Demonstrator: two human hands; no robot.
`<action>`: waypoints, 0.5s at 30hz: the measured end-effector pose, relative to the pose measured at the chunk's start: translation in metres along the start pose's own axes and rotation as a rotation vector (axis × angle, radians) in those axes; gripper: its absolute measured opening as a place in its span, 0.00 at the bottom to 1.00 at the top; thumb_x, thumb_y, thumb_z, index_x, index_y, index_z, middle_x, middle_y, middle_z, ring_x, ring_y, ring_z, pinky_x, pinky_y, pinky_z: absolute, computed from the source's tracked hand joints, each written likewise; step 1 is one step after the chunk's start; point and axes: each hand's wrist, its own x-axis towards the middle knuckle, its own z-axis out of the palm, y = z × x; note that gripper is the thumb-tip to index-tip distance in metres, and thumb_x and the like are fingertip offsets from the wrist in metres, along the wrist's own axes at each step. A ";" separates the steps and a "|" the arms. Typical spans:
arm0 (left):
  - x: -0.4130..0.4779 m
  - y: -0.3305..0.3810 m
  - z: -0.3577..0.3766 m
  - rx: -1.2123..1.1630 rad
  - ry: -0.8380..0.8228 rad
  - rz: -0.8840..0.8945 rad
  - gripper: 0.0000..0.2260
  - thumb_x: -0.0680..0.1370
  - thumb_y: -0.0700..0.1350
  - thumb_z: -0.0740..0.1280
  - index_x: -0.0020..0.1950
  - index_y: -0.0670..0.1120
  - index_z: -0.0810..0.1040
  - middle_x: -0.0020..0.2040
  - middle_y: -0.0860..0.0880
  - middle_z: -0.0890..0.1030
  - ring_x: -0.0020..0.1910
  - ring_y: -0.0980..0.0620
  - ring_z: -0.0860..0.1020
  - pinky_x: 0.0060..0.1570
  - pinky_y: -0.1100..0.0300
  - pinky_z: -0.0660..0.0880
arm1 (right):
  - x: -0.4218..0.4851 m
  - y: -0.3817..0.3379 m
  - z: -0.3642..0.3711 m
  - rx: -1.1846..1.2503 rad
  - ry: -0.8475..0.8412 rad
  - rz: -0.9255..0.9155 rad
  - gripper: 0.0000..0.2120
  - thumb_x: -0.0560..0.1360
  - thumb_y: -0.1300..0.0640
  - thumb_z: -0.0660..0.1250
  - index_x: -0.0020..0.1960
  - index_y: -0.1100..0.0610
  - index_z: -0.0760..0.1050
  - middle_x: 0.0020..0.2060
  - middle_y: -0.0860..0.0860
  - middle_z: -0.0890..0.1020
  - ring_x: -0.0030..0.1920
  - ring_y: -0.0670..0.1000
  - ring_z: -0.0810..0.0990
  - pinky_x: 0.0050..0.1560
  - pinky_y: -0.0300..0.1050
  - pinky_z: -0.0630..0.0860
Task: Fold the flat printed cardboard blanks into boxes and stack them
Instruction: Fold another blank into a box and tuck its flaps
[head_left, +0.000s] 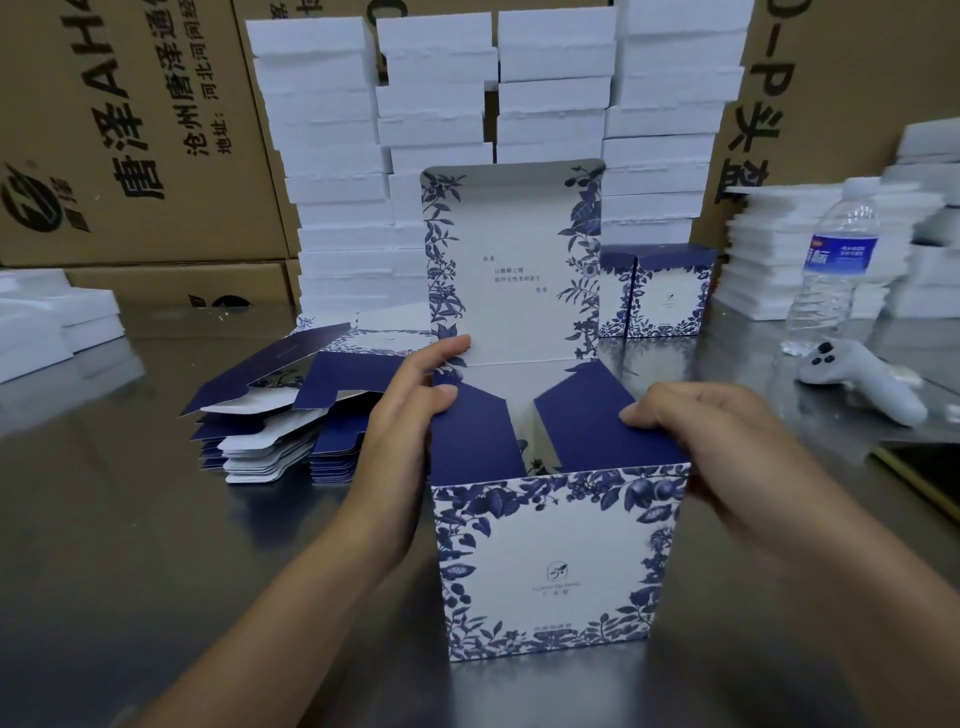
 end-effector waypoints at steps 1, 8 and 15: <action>0.000 0.000 0.000 0.002 -0.001 0.000 0.18 0.79 0.37 0.55 0.55 0.56 0.78 0.42 0.66 0.82 0.39 0.64 0.81 0.35 0.69 0.76 | 0.001 0.000 -0.001 -0.028 -0.003 -0.016 0.08 0.66 0.60 0.66 0.33 0.65 0.76 0.29 0.60 0.75 0.26 0.53 0.74 0.27 0.37 0.71; 0.000 -0.001 0.000 0.006 -0.019 -0.005 0.18 0.78 0.36 0.54 0.56 0.55 0.77 0.42 0.65 0.82 0.39 0.64 0.81 0.35 0.70 0.76 | 0.007 0.000 0.001 -0.028 0.007 -0.043 0.11 0.68 0.62 0.64 0.35 0.71 0.72 0.28 0.60 0.74 0.21 0.52 0.74 0.23 0.34 0.69; 0.000 -0.003 0.001 -0.011 -0.008 -0.017 0.18 0.79 0.37 0.55 0.54 0.57 0.79 0.38 0.65 0.81 0.37 0.62 0.79 0.36 0.67 0.75 | 0.011 0.003 0.002 -0.057 0.020 -0.072 0.18 0.72 0.56 0.65 0.37 0.72 0.71 0.31 0.61 0.72 0.32 0.57 0.69 0.35 0.48 0.64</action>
